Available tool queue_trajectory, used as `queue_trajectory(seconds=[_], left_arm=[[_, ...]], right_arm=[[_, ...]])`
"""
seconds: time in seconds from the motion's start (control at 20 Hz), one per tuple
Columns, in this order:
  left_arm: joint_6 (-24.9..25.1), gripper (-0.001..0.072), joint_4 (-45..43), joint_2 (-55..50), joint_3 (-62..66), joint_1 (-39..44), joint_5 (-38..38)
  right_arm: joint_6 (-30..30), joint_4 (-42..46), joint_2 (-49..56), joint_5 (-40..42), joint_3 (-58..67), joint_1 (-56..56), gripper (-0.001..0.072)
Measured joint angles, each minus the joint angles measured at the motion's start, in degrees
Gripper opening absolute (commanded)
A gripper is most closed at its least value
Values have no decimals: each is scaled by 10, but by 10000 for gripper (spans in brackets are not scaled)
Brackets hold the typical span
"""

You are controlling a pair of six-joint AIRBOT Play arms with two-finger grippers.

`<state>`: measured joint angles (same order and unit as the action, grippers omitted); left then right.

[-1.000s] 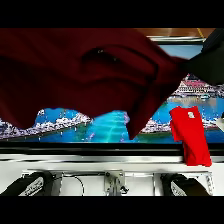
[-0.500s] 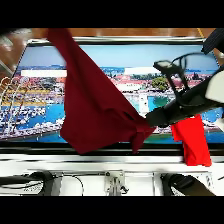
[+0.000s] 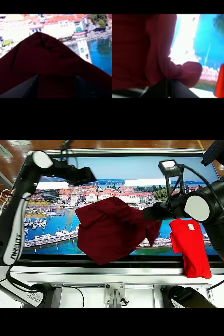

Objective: Fold the shirts.

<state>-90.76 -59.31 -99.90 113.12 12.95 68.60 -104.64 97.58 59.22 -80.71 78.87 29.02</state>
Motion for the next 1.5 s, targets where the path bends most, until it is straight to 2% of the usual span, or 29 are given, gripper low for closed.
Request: queue_trajectory(seconds=[0.1, 0.15, 0.2, 0.3, 0.4, 0.45, 0.5, 0.7, 0.9, 1.15, 1.5], left_arm=[[-4, 485, -12, 27, 2, -48, 70], [-6, 356, -30, 41, 1, -71, 111], [-5, 311, -50, 55, -3, -94, 153], [3, 338, -82, 93, -37, -131, 236], [8, 371, -101, 155, -121, -155, 276], [7, 503, -103, 189, -176, -160, 275], [5, 556, -96, 231, -243, -162, 267], [-4, 557, -57, 375, -520, -160, 201], [-11, 557, 32, 445, -719, -154, 122], [-17, 559, 122, 447, -830, -83, -6], [-13, 558, 178, 348, -861, 7, -126]], right_arm=[[-11, 5, 0, 31, -1, 0, 59], [-14, 8, 0, 41, -1, 0, 59], [-17, 9, 0, 50, -2, 0, 60], [-20, 11, 0, 59, -2, 0, 59], [-21, 12, 0, 66, -2, 0, 59], [-21, 12, 0, 68, -2, 0, 59], [-21, 12, 0, 68, -2, 0, 59], [-22, 13, 0, 73, -2, 0, 59], [-22, 13, 0, 75, -2, 0, 59], [-22, 13, 0, 75, -2, 0, 59], [-22, 13, 0, 75, -2, 0, 60]])
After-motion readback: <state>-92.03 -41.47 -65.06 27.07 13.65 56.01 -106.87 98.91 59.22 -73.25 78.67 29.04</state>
